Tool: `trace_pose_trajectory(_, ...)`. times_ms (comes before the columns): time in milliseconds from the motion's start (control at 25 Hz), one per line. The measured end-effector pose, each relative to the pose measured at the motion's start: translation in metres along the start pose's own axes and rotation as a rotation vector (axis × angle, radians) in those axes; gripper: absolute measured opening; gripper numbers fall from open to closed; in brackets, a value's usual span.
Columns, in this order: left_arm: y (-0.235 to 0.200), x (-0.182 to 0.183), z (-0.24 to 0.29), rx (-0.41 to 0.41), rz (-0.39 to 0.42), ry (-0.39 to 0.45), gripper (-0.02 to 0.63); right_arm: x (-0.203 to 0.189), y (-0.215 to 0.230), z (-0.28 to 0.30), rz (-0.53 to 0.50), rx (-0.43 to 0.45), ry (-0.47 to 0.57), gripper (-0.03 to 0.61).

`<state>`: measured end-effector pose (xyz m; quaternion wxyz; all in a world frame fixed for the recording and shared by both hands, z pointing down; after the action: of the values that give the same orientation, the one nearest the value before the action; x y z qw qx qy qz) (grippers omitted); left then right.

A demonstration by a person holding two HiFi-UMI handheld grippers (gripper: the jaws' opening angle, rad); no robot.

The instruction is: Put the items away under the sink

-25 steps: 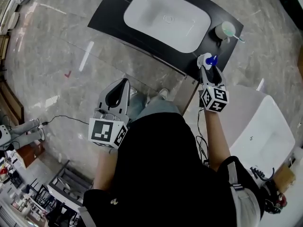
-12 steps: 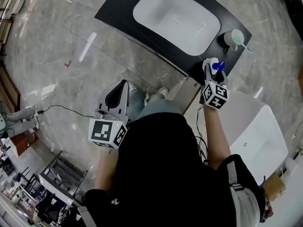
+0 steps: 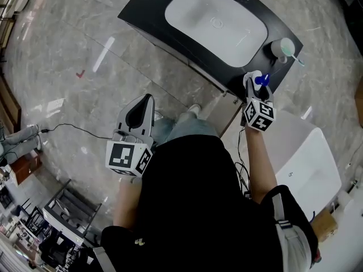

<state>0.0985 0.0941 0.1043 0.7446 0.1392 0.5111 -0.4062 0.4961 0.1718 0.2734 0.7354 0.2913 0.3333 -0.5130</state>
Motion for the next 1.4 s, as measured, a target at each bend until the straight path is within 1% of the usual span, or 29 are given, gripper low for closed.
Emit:
trace_pose_trajectory(160,-0.015,-0.001,-0.014,-0.003,0.003,0.007,0.021,0.004,-0.018,-0.007,-0.002,0.021,0.011,0.213)
trace_pose_trajectory(360,-0.040,-0.007,-0.038,-0.002,-0.025,0.029,0.021,0.013,-0.051,-0.020,-0.019,0.040,0.031,0.213)
trace_pose_trajectory(520,-0.062,-0.011,-0.061,-0.012,-0.034,0.033,0.022,0.017,-0.086,-0.030,-0.025,0.075,0.023,0.212)
trace_pose_trajectory(680,-0.089,-0.017,-0.086,-0.007,-0.054,0.056,0.022,0.018,-0.126,-0.039,-0.051,0.103,0.022,0.212)
trace_pose_trajectory(880,-0.124,-0.031,-0.119,0.007,-0.090,0.065,0.022,0.018,-0.175,-0.047,-0.048,0.146,0.025,0.212)
trace_pose_trajectory(1200,-0.174,-0.058,-0.165,0.024,-0.142,0.093,0.022,0.014,-0.250,-0.054,-0.100,0.213,0.023,0.212)
trace_pose_trajectory(1280,-0.182,-0.066,-0.173,0.019,-0.154,0.098,0.021,0.011,-0.268,-0.053,-0.116,0.236,0.012,0.213)
trace_pose_trajectory(1400,-0.188,-0.078,-0.182,0.009,-0.151,0.088,0.022,0.004,-0.291,-0.050,-0.135,0.270,-0.009,0.212)
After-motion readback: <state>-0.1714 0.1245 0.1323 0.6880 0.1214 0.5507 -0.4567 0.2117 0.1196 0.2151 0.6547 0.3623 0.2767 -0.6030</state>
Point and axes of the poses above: the fingertips, and each gripper's own axes: z forward along the fingers, y to its right, x out of its top, the point moved 8 cm from there along -z, backward along the fingers
